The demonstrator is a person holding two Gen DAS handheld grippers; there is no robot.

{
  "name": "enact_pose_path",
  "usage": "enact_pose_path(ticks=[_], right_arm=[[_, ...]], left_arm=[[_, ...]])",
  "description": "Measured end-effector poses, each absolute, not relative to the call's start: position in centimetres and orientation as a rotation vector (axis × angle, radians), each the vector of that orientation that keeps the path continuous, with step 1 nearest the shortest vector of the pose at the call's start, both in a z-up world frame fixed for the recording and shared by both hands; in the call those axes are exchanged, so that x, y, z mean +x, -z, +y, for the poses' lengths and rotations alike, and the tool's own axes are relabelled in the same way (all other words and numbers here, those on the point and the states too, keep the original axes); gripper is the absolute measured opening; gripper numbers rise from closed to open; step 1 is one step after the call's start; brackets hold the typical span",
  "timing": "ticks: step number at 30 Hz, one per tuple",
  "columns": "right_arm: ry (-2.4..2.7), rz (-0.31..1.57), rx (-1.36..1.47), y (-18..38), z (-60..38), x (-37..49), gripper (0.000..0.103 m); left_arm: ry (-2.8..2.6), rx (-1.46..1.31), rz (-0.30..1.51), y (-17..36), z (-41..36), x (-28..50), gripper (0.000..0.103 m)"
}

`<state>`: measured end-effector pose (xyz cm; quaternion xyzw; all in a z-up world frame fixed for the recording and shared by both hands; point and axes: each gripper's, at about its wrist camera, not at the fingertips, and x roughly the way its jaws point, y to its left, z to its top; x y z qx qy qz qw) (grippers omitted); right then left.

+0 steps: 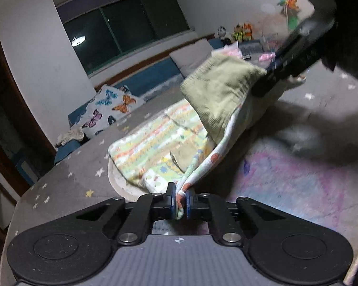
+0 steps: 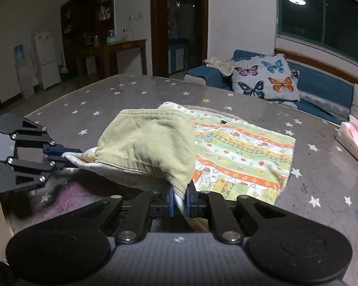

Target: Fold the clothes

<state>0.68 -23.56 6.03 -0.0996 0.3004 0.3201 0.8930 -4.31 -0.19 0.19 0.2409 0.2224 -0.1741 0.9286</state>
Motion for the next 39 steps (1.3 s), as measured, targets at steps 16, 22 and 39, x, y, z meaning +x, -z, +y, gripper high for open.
enact_pose_path(ticks=[16,22,39], right_arm=[[-0.715,0.512,-0.219,-12.7,-26.8,-7.3,0.008],[-0.695,0.522,-0.231,-13.1,-25.3,-2.6,0.008],[-0.528,0.729,-0.153,-4.4,-23.2,11.9,0.024]], left_arm=[[0.476,0.397,0.365,-8.1,0.5,-10.7,0.008],[0.423,0.337,0.391,-7.8,1.4,-5.4,0.008],[0.277,0.13,0.728,0.5,4.1,10.6,0.011]])
